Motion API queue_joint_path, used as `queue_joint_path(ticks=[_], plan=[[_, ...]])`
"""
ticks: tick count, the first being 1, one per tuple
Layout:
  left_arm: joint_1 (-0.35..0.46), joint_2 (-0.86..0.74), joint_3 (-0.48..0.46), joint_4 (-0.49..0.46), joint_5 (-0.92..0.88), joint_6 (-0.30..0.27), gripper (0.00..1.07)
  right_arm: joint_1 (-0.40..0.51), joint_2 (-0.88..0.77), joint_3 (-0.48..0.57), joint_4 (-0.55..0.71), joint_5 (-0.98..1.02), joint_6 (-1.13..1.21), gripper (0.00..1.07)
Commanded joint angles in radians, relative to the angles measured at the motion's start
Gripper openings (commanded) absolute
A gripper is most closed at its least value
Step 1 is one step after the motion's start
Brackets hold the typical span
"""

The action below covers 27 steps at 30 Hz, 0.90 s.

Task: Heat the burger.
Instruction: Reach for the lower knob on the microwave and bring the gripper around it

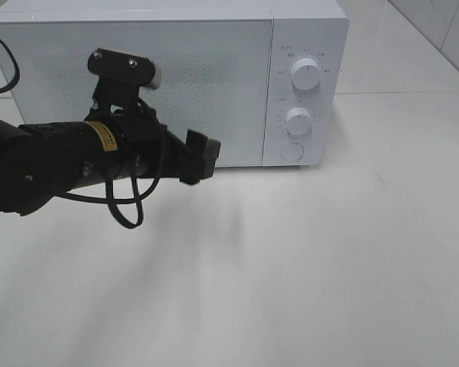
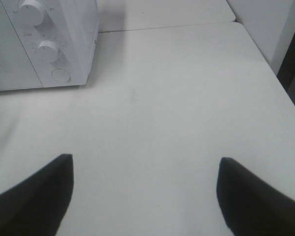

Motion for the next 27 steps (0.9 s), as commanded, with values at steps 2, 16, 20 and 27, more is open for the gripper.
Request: queue_joint_path(ticks=[2, 16, 20, 27], plan=[[-0.004, -0.078, -0.003, -0.001, 0.379, -0.003, 1.02, -0.007, -0.026, 0.003, 0.000, -0.008, -0.004, 0.76], [-0.004, -0.364, -0.003, 0.077, 0.932, -0.004, 1.01, -0.007, -0.026, 0.003, 0.000, -0.008, -0.004, 0.76], [0.039, -0.473, -0.003, 0.083, 1.029, -0.045, 1.01, -0.007, -0.026, 0.003, 0.000, -0.008, -0.003, 0.76], [0.217, -0.543, -0.003, 0.083, 1.163, -0.033, 1.01, -0.007, -0.026, 0.003, 0.000, -0.008, -0.003, 0.76]])
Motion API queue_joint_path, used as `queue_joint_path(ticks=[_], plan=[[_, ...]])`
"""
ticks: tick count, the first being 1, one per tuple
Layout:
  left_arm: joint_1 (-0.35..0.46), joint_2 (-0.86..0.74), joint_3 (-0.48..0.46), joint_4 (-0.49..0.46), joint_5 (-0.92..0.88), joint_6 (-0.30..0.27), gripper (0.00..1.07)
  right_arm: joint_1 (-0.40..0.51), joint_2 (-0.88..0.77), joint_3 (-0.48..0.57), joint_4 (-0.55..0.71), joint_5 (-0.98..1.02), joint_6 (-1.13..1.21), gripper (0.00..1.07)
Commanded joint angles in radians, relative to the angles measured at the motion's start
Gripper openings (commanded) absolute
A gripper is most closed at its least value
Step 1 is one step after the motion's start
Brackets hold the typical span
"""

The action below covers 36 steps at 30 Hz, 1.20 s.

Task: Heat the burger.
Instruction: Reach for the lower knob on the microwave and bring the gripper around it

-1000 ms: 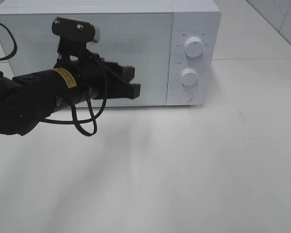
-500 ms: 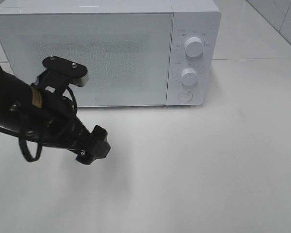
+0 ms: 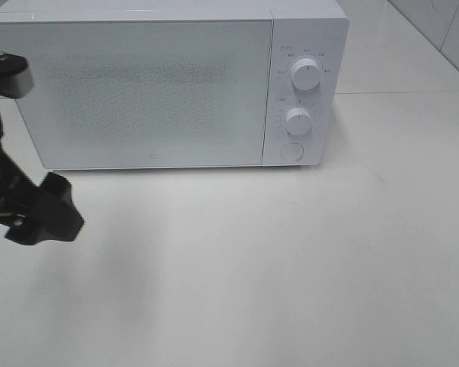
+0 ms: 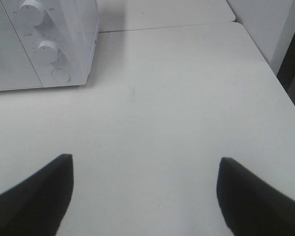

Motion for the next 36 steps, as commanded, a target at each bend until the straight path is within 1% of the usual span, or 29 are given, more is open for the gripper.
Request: queue_joint_path(ticks=[1, 2, 3, 4, 5, 6, 7, 8, 9, 10, 11, 15, 17, 18, 19, 20, 21, 22, 23, 24, 25, 26, 29, 31, 32, 34, 36], plan=[[0.141, -0.057, -0.003, 0.006, 0.102, 0.009, 1.01, -0.007, -0.026, 0.003, 0.000, -0.008, -0.003, 0.76], [0.181, -0.069, -0.002, 0.001, 0.125, 0.009, 1.01, -0.007, -0.026, 0.003, 0.000, -0.008, -0.002, 0.76], [0.181, -0.069, -0.002, 0.001, 0.125, 0.009, 1.01, -0.007, -0.026, 0.003, 0.000, -0.008, -0.002, 0.76], [0.252, -0.089, -0.002, -0.001, 0.171, 0.009, 1.01, -0.007, -0.026, 0.003, 0.000, -0.008, -0.002, 0.76], [0.288, -0.100, -0.002, -0.001, 0.196, 0.016, 1.01, -0.007, -0.026, 0.003, 0.000, -0.008, -0.002, 0.76], [0.288, -0.100, -0.002, -0.001, 0.196, 0.016, 1.01, -0.007, -0.026, 0.003, 0.000, -0.008, -0.002, 0.76], [0.348, -0.123, -0.002, -0.003, 0.231, 0.033, 1.01, -0.007, -0.026, 0.003, 0.000, -0.008, -0.001, 0.76], [0.372, -0.138, -0.002, -0.004, 0.245, 0.037, 1.01, -0.007, -0.026, 0.003, 0.000, -0.008, -0.001, 0.76], [0.372, -0.138, -0.002, -0.004, 0.245, 0.037, 1.01, -0.007, -0.026, 0.003, 0.000, -0.008, -0.001, 0.76], [0.399, -0.175, -0.002, -0.008, 0.260, 0.036, 1.01, -0.007, -0.026, 0.003, 0.000, -0.008, -0.001, 0.76], [0.409, -0.195, -0.002, -0.011, 0.267, 0.036, 1.01, -0.007, -0.026, 0.003, 0.000, -0.008, -0.001, 0.76], [0.417, -0.258, 0.013, -0.012, 0.285, 0.036, 1.01, -0.007, -0.026, 0.003, 0.000, -0.008, -0.001, 0.76], [0.417, -0.333, 0.068, -0.011, 0.286, 0.036, 1.01, -0.007, -0.026, 0.003, 0.000, -0.008, -0.001, 0.76], [0.417, -0.333, 0.068, -0.011, 0.286, 0.036, 1.01, -0.007, -0.026, 0.003, 0.000, -0.008, -0.001, 0.76], [0.417, -0.383, 0.117, -0.011, 0.285, 0.036, 1.00, -0.007, -0.026, 0.003, 0.000, -0.008, -0.001, 0.76], [0.417, -0.412, 0.145, -0.011, 0.279, 0.036, 1.00, -0.007, -0.026, 0.003, 0.000, -0.008, -0.001, 0.76], [0.417, -0.412, 0.145, -0.011, 0.279, 0.036, 1.00, -0.007, -0.026, 0.003, 0.000, -0.008, -0.001, 0.76], [0.417, -0.463, 0.195, -0.008, 0.267, 0.036, 1.00, -0.007, -0.026, 0.003, 0.000, -0.008, -0.001, 0.76], [0.417, -0.492, 0.220, -0.005, 0.260, 0.036, 1.00, -0.007, -0.026, 0.003, 0.000, -0.008, -0.001, 0.76], [0.417, -0.492, 0.220, -0.005, 0.260, 0.036, 1.00, -0.007, -0.026, 0.003, 0.000, -0.008, -0.001, 0.76], [0.417, -0.541, 0.246, -0.007, 0.255, 0.031, 1.00, -0.007, -0.026, 0.003, 0.000, -0.008, -0.001, 0.76], [0.417, -0.592, 0.245, -0.006, 0.254, 0.031, 1.00, -0.007, -0.026, 0.003, 0.000, -0.008, -0.001, 0.76], [0.417, -0.616, 0.245, -0.005, 0.251, 0.031, 1.00, -0.007, -0.026, 0.003, 0.000, -0.008, -0.001, 0.76], [0.417, -0.673, 0.247, -0.005, 0.270, 0.031, 1.00, -0.007, -0.026, 0.003, 0.000, -0.008, -0.001, 0.76], [0.417, -0.673, 0.247, -0.005, 0.270, 0.031, 1.00, -0.007, -0.026, 0.003, 0.000, -0.008, -0.001, 0.76], [0.417, -0.745, 0.277, -0.005, 0.319, 0.031, 1.00, -0.007, -0.026, 0.003, 0.000, -0.008, -0.001, 0.76], [0.417, -0.764, 0.274, -0.006, 0.318, 0.033, 1.00, -0.007, -0.026, 0.003, 0.000, -0.008, -0.001, 0.76]])
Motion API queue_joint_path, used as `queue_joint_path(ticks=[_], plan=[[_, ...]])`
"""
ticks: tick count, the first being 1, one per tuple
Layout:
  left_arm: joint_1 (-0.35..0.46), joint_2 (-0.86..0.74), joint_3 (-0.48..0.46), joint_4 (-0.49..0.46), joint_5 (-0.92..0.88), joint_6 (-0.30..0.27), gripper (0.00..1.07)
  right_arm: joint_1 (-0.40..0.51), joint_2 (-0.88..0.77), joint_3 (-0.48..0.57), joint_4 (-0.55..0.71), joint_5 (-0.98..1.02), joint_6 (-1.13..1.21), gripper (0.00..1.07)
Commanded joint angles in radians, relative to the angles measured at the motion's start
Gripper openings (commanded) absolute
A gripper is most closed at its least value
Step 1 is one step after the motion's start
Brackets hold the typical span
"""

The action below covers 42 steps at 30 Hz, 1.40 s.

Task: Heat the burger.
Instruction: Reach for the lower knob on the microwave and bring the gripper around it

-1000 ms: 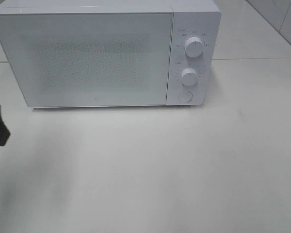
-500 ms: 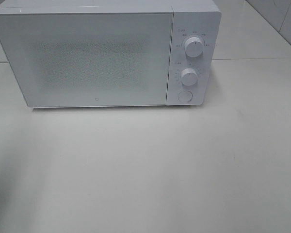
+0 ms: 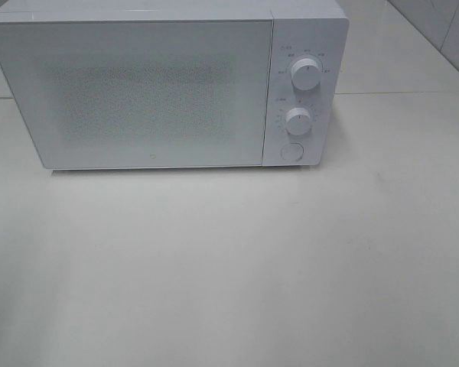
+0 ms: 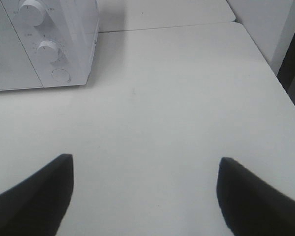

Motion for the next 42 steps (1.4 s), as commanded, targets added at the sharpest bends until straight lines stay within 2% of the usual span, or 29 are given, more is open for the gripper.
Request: queue_joint_path(ticks=[1, 15, 18, 20, 30, 37, 40, 42], plan=[[0.002, -0.027, 0.009, -0.002, 0.008, -0.001, 1.00, -0.007, -0.026, 0.003, 0.000, -0.008, -0.001, 0.76], [0.004, -0.289, 0.009, -0.062, 0.003, -0.017, 1.00, -0.007, -0.026, 0.003, 0.000, -0.008, -0.001, 0.76], [0.033, -0.368, 0.009, -0.063, 0.003, -0.017, 1.00, -0.007, -0.026, 0.003, 0.000, -0.008, -0.001, 0.76], [0.084, -0.441, 0.009, -0.064, 0.002, -0.017, 1.00, -0.007, -0.026, 0.003, 0.005, -0.008, -0.001, 0.76], [0.095, -0.565, 0.009, -0.062, 0.002, -0.017, 1.00, -0.007, -0.024, -0.011, -0.009, -0.026, -0.001, 0.76], [0.095, -0.563, 0.010, -0.062, 0.002, -0.017, 1.00, -0.007, 0.052, -0.018, -0.020, -0.176, 0.000, 0.76], [0.095, -0.563, 0.010, -0.063, 0.002, -0.017, 1.00, -0.007, 0.121, 0.016, -0.049, -0.340, 0.010, 0.76], [0.095, -0.563, 0.010, -0.063, 0.002, -0.017, 1.00, -0.007, 0.142, 0.025, -0.051, -0.373, 0.021, 0.76]])
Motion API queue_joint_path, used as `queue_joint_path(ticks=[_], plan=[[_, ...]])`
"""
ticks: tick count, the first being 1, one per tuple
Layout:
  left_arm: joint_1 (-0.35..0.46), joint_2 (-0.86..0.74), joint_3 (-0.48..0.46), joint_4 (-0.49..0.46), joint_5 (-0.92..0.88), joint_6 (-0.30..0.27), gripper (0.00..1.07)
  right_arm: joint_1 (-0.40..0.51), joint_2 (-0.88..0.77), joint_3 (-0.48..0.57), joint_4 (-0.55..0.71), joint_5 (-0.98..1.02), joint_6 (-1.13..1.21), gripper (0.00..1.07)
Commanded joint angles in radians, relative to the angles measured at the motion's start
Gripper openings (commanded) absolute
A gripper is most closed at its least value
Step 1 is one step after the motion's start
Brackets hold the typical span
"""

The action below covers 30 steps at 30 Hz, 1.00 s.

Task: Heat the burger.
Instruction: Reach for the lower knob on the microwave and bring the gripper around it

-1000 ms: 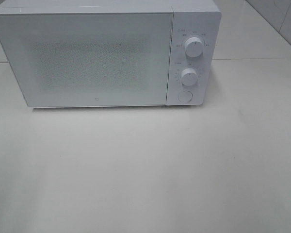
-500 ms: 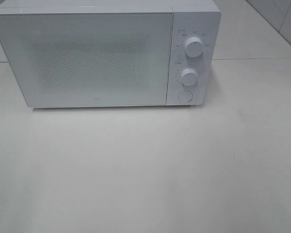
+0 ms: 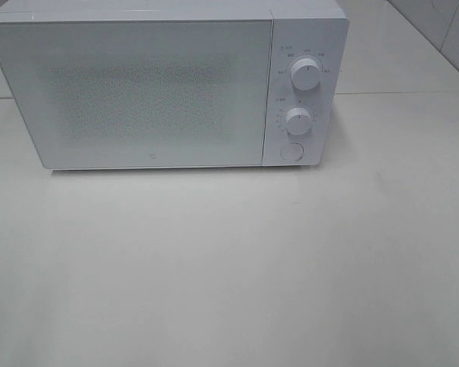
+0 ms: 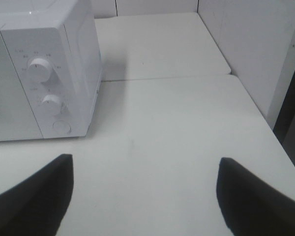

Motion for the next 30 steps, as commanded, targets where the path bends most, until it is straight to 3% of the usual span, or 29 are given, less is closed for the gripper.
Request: queue_joint_path(ticks=[1, 10, 30], plan=[[0.002, -0.026, 0.003, -0.008, -0.002, -0.006, 1.00, -0.007, 0.080, 0.043, -0.020, -0.177, 0.035, 0.76], [0.002, -0.026, 0.003, -0.008, -0.002, -0.006, 1.00, -0.007, 0.306, 0.126, -0.029, -0.500, 0.037, 0.76], [0.002, -0.024, 0.003, -0.009, -0.002, -0.006, 1.00, -0.007, 0.758, 0.134, -0.026, -1.099, 0.064, 0.76]])
